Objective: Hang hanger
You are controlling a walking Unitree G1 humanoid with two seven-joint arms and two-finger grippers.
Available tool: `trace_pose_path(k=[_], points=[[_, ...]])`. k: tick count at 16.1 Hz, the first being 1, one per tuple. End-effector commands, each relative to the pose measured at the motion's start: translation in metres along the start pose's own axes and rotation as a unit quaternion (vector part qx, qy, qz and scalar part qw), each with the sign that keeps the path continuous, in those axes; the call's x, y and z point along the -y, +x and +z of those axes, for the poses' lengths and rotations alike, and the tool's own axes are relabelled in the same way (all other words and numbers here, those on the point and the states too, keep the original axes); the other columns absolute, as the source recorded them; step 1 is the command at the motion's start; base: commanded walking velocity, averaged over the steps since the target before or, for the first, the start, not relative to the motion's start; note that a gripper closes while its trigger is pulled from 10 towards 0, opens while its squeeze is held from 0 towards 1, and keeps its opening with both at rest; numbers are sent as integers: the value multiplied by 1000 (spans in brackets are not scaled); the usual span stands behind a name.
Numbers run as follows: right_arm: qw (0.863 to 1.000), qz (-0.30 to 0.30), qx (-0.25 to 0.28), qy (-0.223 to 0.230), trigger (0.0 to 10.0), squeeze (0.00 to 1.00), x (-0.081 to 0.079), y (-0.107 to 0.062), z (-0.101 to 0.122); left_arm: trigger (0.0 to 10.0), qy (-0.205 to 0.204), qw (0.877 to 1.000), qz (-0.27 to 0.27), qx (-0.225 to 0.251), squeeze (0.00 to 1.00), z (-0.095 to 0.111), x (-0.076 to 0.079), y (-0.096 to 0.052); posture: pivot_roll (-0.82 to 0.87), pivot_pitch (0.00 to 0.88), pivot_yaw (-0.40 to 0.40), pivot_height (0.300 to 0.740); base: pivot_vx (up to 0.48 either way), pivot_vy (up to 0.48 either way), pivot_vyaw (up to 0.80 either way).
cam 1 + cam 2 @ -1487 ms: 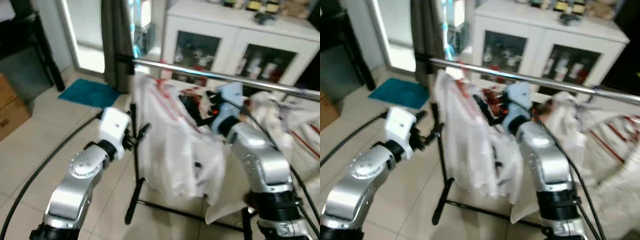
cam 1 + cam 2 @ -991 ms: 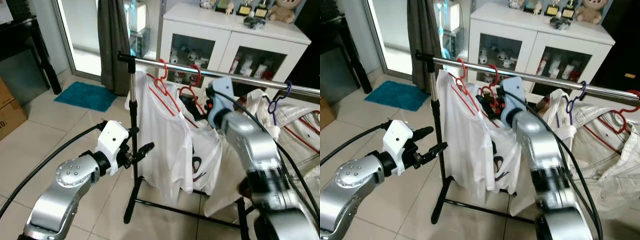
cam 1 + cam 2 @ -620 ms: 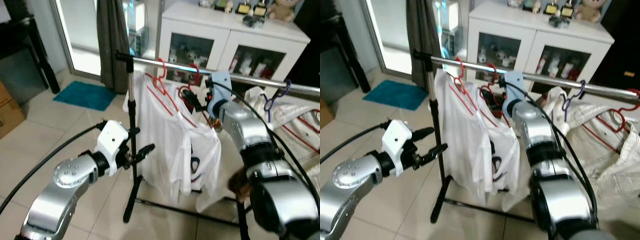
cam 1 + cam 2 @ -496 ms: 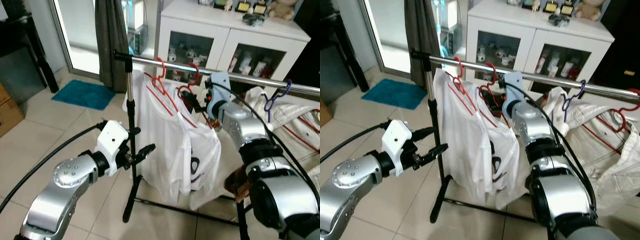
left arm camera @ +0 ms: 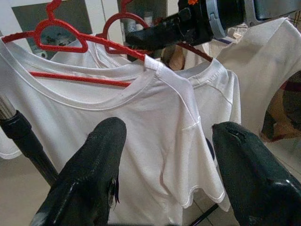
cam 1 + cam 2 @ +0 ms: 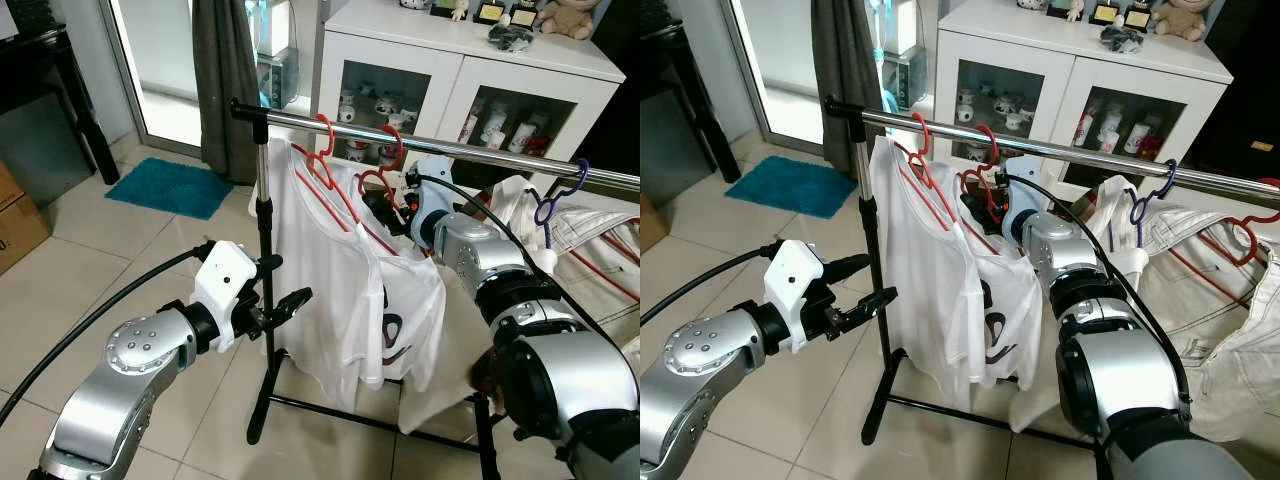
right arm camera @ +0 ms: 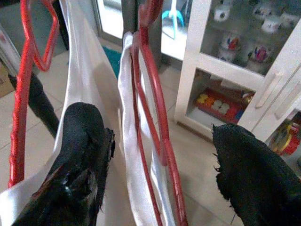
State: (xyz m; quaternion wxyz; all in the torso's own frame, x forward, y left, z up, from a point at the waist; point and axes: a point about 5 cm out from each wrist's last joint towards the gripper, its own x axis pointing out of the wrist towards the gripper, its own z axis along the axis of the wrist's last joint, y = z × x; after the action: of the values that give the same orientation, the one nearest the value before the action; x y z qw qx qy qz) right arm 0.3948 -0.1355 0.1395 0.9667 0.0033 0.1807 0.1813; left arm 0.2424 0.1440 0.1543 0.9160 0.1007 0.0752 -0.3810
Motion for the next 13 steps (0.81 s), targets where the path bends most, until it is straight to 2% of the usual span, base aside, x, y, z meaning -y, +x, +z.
trace_pose_path(k=[1, 13], points=[[1000, -3, 10, 5, 0, 0, 5, -1, 9, 10000, 5, 1000, -9, 4, 0, 3, 4, 2, -27, 0, -69, 740, 0, 0, 0], [1000, 3, -5, -3, 0, 0, -4, 4, 12, 10000, 7, 1000, -9, 0, 0, 3, 3, 1, -21, 0, -69, 740, 0, 0, 0]])
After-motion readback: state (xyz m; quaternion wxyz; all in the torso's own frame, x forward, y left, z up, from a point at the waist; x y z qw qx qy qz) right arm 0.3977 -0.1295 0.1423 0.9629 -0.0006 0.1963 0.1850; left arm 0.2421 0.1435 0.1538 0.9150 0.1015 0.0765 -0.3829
